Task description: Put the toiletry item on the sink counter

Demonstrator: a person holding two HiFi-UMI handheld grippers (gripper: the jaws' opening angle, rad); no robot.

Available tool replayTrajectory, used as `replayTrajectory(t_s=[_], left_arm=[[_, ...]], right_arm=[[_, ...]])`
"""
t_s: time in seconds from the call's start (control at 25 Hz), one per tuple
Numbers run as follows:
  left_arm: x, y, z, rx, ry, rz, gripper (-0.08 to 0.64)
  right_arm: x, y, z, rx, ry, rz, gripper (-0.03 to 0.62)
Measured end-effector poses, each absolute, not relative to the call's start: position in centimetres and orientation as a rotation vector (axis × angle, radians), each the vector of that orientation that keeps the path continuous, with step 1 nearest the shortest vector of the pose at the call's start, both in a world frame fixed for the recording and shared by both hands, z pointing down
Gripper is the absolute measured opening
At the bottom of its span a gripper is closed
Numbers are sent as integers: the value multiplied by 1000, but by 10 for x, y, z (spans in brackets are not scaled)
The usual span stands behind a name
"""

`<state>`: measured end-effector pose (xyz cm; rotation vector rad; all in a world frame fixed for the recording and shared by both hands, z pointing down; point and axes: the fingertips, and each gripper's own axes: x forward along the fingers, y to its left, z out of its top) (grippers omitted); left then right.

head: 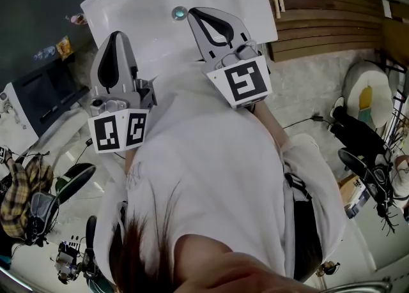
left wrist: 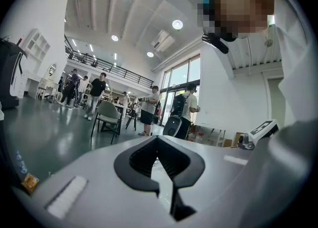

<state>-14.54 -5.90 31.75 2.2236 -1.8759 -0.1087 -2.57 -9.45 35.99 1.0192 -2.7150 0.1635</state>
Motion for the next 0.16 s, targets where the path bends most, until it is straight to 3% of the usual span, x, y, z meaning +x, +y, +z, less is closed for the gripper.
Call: replayTrajectory(t_s=[0.16], left_arm=[[-146,-59,320,2222,-1877,-110,6]], right_arm=[[-26,-95,363,1022,-2714,169,9]])
